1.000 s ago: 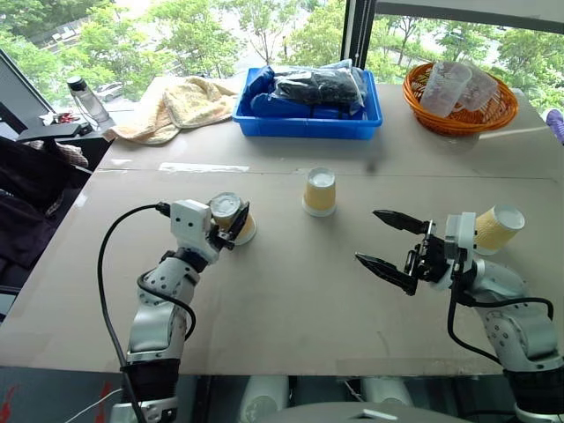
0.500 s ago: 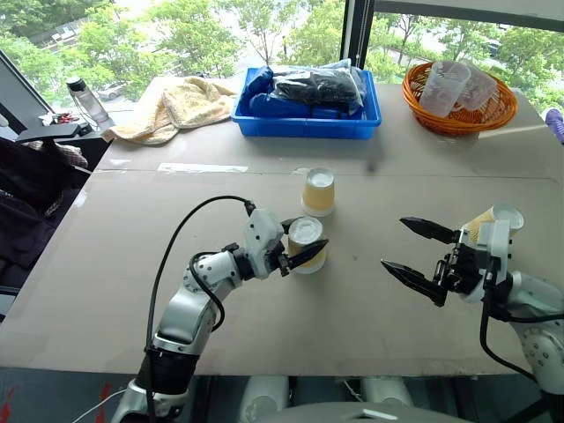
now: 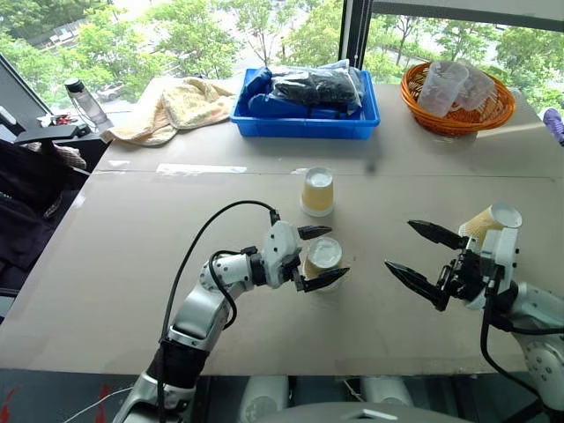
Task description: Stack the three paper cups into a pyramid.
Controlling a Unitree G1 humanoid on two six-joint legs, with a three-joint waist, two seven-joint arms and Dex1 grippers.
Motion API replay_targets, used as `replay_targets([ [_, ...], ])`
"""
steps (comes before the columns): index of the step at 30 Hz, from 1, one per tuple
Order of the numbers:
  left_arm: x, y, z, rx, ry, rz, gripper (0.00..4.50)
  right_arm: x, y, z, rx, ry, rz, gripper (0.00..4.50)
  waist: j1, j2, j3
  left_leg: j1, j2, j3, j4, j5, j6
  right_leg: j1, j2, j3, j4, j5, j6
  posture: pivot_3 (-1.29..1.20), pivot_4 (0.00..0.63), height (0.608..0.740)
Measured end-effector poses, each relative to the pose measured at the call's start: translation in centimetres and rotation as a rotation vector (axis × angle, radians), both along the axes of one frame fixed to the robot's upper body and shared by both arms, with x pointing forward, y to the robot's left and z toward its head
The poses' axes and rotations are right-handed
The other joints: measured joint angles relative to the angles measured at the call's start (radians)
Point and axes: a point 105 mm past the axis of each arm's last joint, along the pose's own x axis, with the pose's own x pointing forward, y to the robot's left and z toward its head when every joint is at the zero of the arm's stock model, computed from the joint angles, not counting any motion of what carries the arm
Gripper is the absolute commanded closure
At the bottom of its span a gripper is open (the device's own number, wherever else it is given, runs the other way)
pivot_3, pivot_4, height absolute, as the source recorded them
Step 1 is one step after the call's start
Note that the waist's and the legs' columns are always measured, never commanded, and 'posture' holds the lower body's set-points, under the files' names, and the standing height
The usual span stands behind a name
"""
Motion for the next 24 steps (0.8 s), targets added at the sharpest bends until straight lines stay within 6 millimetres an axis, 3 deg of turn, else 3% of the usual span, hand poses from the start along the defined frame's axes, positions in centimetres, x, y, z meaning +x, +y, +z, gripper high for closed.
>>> replay_targets([
  [6,-1.6,3.1,6.7,-0.076,-0.086,0.061,0.01,3.8,1.6,0.1,-0.015,-0.003,-0.038,0.00,-0.004,0.001,0.000,0.001,0.001,0.000,0.000,0.000,0.000,0.000,0.000,0.000,0.001,0.000,0.000,0.00,0.150,0.733],
  [8,-1.5,4.9,7.3,-0.106,-0.059,0.139,0.01,5.2,2.6,-0.1,-0.026,-0.004,-0.033,0.00,-0.005,0.001,0.000,0.002,0.001,0.001,0.000,0.000,0.000,0.000,0.000,0.001,0.001,0.000,0.000,0.00,0.150,0.733],
  [13,-2.4,10.6,4.5,0.016,0.086,0.329,0.01,9.9,6.2,-0.2,-0.067,-0.024,-0.023,0.00,-0.027,0.000,0.001,0.004,0.000,0.003,-0.001,0.000,0.000,0.000,0.001,0.002,0.002,0.000,0.000,0.00,0.150,0.733],
  [16,-2.9,12.5,4.8,0.043,0.090,0.380,0.01,12.0,8.5,-0.5,-0.075,-0.011,-0.010,0.00,-0.017,-0.001,0.001,0.003,0.001,0.001,-0.001,0.000,-0.001,0.000,0.001,0.001,0.002,0.000,0.000,0.00,0.150,0.733],
  [24,-3.5,14.6,6.6,0.041,0.053,0.461,0.01,15.2,12.6,-0.1,-0.036,0.032,0.022,0.00,-0.026,0.000,0.001,0.003,0.001,0.004,-0.001,0.002,-0.004,0.000,-0.004,0.002,0.001,0.000,0.000,0.00,0.150,0.733],
])
